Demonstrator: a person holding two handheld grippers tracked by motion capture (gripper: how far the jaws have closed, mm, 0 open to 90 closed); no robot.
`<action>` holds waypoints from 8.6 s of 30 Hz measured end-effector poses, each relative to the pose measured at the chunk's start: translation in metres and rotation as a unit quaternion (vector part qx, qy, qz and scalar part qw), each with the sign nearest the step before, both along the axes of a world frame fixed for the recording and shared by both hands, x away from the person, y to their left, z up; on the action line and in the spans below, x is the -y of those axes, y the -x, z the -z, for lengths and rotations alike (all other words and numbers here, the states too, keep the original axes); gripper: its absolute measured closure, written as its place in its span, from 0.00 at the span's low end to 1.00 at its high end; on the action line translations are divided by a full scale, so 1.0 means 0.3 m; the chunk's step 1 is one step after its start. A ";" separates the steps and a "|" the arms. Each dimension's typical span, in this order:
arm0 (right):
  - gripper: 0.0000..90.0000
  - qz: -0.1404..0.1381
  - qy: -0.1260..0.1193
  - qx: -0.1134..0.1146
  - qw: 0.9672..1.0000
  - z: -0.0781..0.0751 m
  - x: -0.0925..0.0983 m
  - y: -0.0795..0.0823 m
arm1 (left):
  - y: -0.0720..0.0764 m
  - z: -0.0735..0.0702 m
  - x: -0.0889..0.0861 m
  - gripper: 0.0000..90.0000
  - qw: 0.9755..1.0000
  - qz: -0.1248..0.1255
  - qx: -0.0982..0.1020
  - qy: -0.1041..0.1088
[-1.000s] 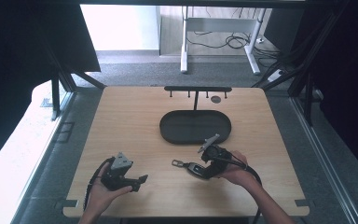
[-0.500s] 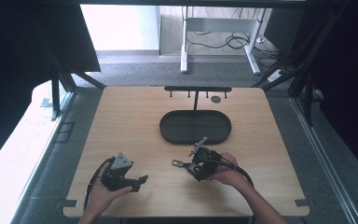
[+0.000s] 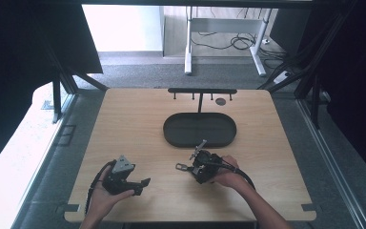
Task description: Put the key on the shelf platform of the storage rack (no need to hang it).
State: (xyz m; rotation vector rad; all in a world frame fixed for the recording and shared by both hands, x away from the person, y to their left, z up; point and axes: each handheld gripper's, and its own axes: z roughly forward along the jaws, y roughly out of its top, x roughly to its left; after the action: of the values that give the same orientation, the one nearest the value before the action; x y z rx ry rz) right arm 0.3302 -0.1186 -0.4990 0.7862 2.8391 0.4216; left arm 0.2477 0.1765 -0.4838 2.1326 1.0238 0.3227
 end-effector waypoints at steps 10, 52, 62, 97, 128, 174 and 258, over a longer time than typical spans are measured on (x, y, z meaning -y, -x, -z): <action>0.48 -0.004 0.011 -0.011 1.000 0.020 -0.009 -0.008 | 0.003 -0.004 0.003 0.25 1.000 0.004 0.001 0.001; 0.55 -0.008 -0.038 -0.021 0.999 -0.191 0.069 0.020 | 0.007 -0.016 -0.008 0.25 1.000 0.000 0.006 0.005; 0.55 -0.013 -0.037 0.010 0.999 -0.268 0.084 0.011 | 0.007 -0.015 -0.007 0.25 1.000 0.000 0.005 0.004; 0.55 -0.020 -0.017 0.002 1.000 -0.328 0.045 -0.125 | 0.000 -0.007 -0.016 0.25 1.000 -0.002 0.001 0.006; 0.55 0.002 -0.018 0.012 1.000 -0.342 -0.018 -0.268 | -0.004 -0.006 -0.026 0.25 1.000 0.000 -0.001 0.005; 0.55 0.015 -0.020 0.014 1.000 -0.340 -0.045 -0.361 | -0.007 0.010 -0.001 0.23 1.000 0.014 -0.009 -0.008; 0.55 0.070 -0.018 0.014 0.997 -0.280 0.014 -0.452 | -0.010 0.036 0.037 0.23 0.998 0.047 -0.034 -0.026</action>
State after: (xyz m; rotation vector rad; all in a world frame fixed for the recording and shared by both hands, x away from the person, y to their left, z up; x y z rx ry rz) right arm 0.4659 -0.1226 -0.4149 0.9698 2.7354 0.4616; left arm 0.2506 0.1654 -0.4946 2.2439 0.9585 0.2343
